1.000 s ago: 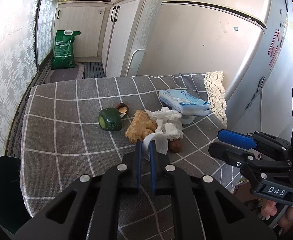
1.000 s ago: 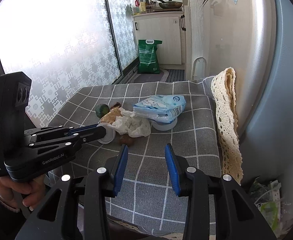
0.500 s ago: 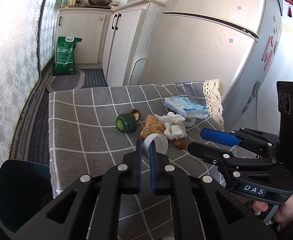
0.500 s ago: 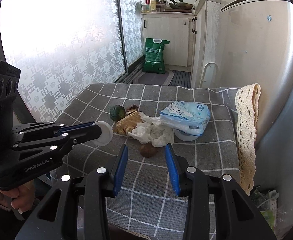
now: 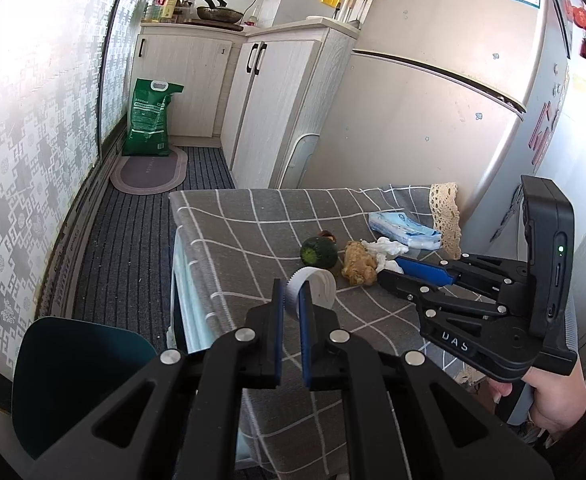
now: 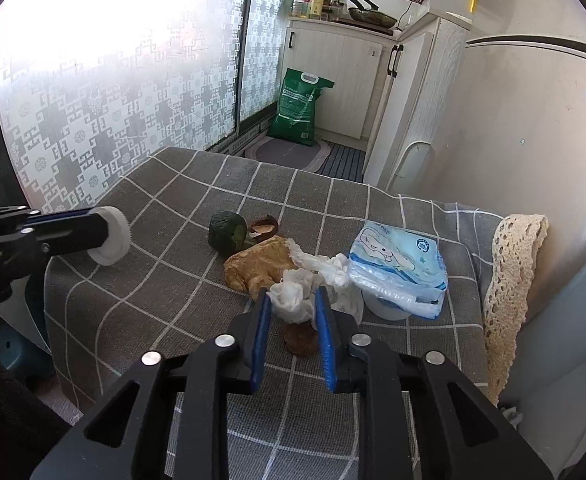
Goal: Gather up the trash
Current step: 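Carry the lid and tissue to the teal bin and release both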
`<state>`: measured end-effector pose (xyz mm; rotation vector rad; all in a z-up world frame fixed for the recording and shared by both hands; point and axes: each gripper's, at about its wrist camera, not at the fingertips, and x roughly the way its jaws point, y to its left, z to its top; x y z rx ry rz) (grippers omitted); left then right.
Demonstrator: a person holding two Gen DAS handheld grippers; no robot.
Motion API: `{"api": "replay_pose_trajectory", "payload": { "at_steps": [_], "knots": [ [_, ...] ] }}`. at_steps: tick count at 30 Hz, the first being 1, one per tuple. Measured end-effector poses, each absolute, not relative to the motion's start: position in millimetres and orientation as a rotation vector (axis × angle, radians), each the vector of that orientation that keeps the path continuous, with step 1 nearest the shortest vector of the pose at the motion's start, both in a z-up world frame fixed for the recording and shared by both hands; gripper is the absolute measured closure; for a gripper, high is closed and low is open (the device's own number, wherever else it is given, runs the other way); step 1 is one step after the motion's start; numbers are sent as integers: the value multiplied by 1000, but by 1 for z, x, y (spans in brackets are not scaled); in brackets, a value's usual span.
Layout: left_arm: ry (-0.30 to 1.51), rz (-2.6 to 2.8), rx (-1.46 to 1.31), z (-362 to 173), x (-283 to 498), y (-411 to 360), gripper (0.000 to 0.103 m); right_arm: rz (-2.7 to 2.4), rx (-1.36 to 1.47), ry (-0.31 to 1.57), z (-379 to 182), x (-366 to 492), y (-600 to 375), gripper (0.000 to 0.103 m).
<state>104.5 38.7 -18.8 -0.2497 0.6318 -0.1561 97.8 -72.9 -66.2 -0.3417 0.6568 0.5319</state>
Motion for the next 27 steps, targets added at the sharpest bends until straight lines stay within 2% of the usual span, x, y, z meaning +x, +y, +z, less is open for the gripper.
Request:
{"api": "replay_pose_trajectory", "payload": {
  "at_steps": [2,18,27],
  "knots": [
    [631,-147,-254,-19,101,46,95,528,-334,660,-66,99,-72,92],
    [592,-90,-296,-18,69,110,95,556,-234,561,-10,76,-58,93],
    [604,-46,-283,-26,59,131,95,675,-218,510,14,52,-19,93]
  ]
}}
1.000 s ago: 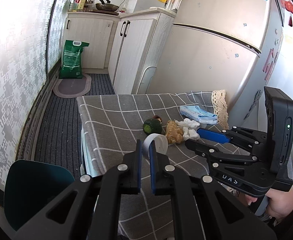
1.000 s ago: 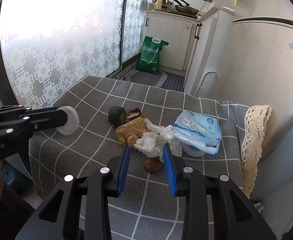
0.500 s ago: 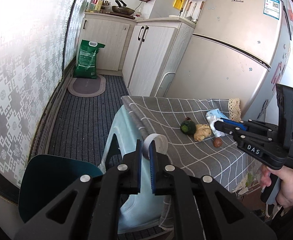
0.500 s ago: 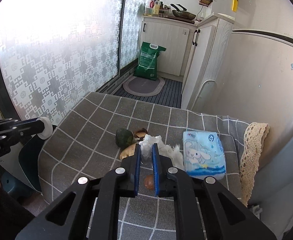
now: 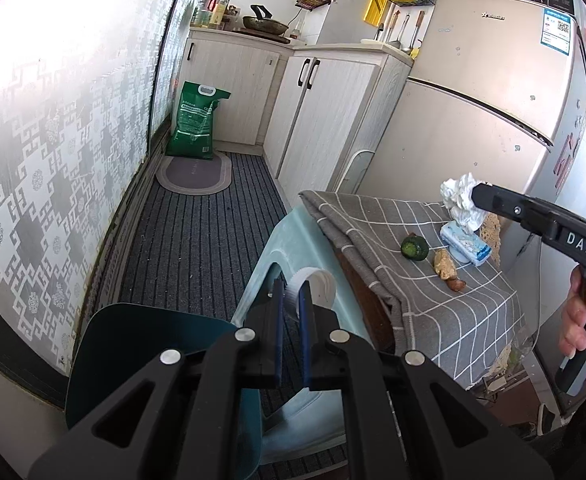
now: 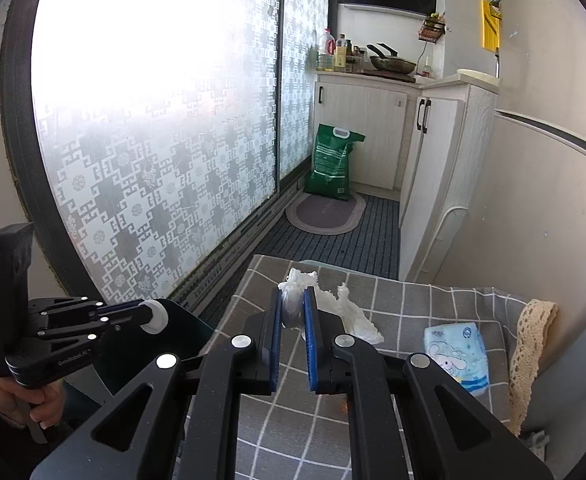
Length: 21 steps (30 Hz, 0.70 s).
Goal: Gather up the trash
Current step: 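Carry the lid and tissue to the teal bin and release both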
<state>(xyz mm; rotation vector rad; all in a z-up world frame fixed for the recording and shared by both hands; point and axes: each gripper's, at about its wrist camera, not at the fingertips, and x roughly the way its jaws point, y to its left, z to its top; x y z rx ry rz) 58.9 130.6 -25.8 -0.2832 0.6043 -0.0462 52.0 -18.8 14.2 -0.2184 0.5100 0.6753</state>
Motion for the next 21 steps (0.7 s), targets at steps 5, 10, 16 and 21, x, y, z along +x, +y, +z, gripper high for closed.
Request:
{"api": "replay_pose_trajectory", "payload": {
  "at_steps": [5,10,16,21],
  "knots": [
    [629,-11,-287,-37,54,148,95,723,-201,512,17,45,-1,93],
    [672,29,-293,-54,51,165,95,775,-189,513,19,39,17,93],
    [745,80,-292,-80,48,181,95,833,-198,520,19,29,41,93],
    [818,116,-291,-103,48,194,95,872,-196,536,16,25,56,93]
  ]
}}
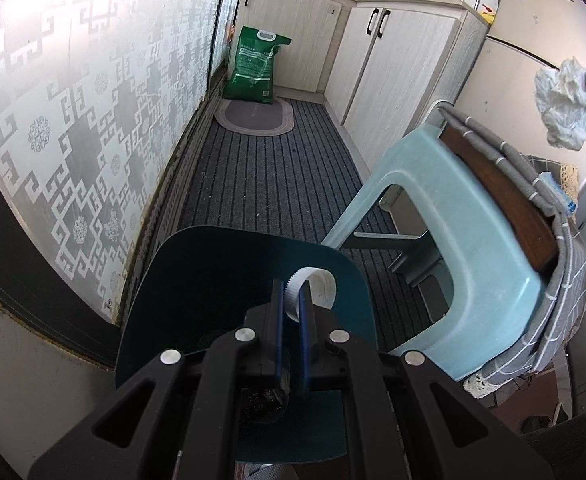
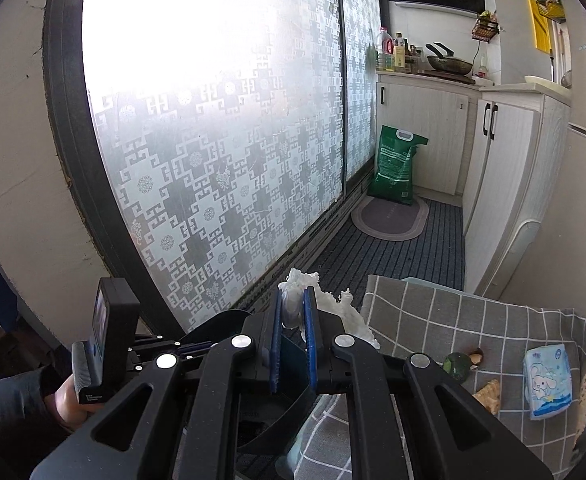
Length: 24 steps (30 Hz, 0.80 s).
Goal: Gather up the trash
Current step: 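Carry the lid and tissue to the teal bin and release both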
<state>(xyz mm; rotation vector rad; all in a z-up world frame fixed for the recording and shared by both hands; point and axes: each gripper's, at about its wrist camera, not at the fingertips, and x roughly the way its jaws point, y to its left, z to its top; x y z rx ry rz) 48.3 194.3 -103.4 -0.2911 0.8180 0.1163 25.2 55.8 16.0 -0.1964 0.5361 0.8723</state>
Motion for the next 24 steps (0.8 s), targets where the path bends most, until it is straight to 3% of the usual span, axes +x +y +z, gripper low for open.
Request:
{"api": "replay_pose_trajectory", "payload": {
  "at_steps": [19,23,24],
  "knots": [
    [1071,133,-242,-180,54,199,95,973,-204,633,-8,17,104,93],
    [1086,142,-250,-185,52,204,90,981,-225,659,-18,16,116,93],
    [1086,145,-252,-185,51,206,83,983,-230,666,-21,16,118,93]
  ]
}}
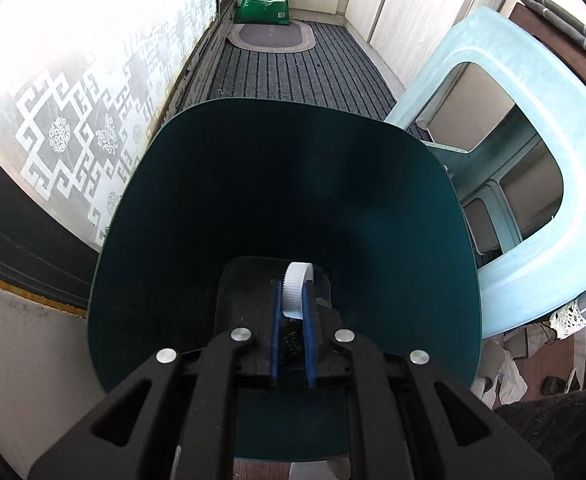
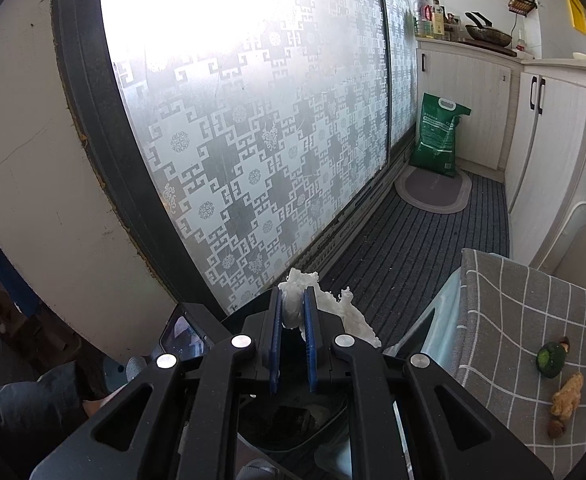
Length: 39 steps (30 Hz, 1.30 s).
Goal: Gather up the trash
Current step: 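Carry the lid and tissue to the teal bin and release both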
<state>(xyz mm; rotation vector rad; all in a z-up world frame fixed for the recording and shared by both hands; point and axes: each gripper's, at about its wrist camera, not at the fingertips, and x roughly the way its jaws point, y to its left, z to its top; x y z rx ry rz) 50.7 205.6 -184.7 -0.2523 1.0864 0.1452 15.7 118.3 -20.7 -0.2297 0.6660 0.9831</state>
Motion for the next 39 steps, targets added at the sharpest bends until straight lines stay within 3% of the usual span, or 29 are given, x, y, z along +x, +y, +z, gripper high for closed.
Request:
{"api": "replay_pose_trajectory", "payload": {
  "at_steps": [2,9,17,31,33,35,36,39],
  "knots": [
    [1080,144,-269,-185,48,210,76,991,-233,683,-27,16,123,93],
    [1016,172,-282,-171,38,220,76,998,-263,750,-51,18,141,93],
    [823,188,-336,-124,20,234,87,1008,-320,833,-85,17,162,93],
    [587,141,-371,-61,6,227,90,980,-420,1013,-164,18,180,93],
    [576,135,-380,-57,6,227,90,982,-431,1024,-170,17,184,91],
    [566,128,-380,-49,2,227,90,1002,-419,1061,-176,17,186,74],
    [563,126,-376,-46,3,226,90,1008,-419,1071,-178,16,187,71],
    [561,121,-354,-36,2,221,90,1003,-442,1081,-182,12,189,70]
  ]
}}
